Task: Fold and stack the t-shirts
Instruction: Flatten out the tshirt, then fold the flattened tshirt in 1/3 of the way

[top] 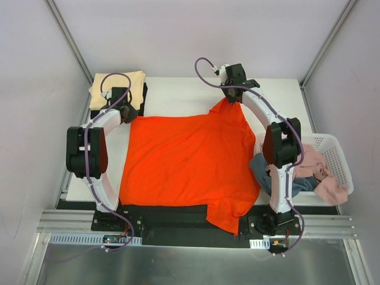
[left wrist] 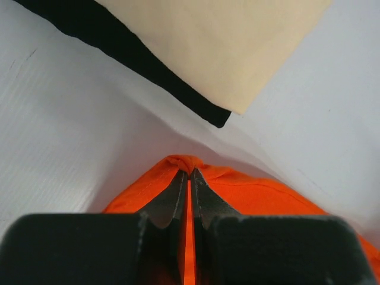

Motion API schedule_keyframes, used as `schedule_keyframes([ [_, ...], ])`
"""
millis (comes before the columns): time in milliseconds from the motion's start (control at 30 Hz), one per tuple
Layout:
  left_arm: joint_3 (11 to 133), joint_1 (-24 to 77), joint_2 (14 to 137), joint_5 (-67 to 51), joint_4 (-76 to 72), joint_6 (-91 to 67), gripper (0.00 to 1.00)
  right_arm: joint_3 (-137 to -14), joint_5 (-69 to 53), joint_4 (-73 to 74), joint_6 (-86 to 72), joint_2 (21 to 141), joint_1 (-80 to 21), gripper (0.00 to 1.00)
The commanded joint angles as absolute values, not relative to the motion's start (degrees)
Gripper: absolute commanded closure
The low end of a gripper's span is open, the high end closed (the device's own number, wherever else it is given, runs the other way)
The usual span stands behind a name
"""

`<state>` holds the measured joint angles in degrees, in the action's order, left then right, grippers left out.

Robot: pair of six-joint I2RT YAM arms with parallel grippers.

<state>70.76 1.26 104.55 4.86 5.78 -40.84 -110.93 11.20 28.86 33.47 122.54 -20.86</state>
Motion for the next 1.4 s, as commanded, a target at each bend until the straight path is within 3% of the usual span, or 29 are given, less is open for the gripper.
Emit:
schedule_keyframes([
  [0, 73.4, 0.8, 105.3, 8.1, 4.9, -40.6, 1.00, -112.8, 11.5, 25.5, 33.3, 123.1, -20.0, 0.99],
  [633, 84.5, 0.4, 111.0, 11.3, 5.1, -38.7, 1.00, -122.2, 4.8, 19.5, 37.1, 129.6, -17.1, 0.99],
  [900, 78.3, 0.4, 105.0, 10.4, 5.6, -39.3, 1.00, -107.6, 2.5, 19.8, 35.8, 120.1, -18.0, 0.99],
  [1367, 56.8, 0.4, 88.0, 6.7, 5.8, -41.8, 1.00, -84.7, 13.4, 30.6, 30.9, 98.5, -24.6, 0.99],
])
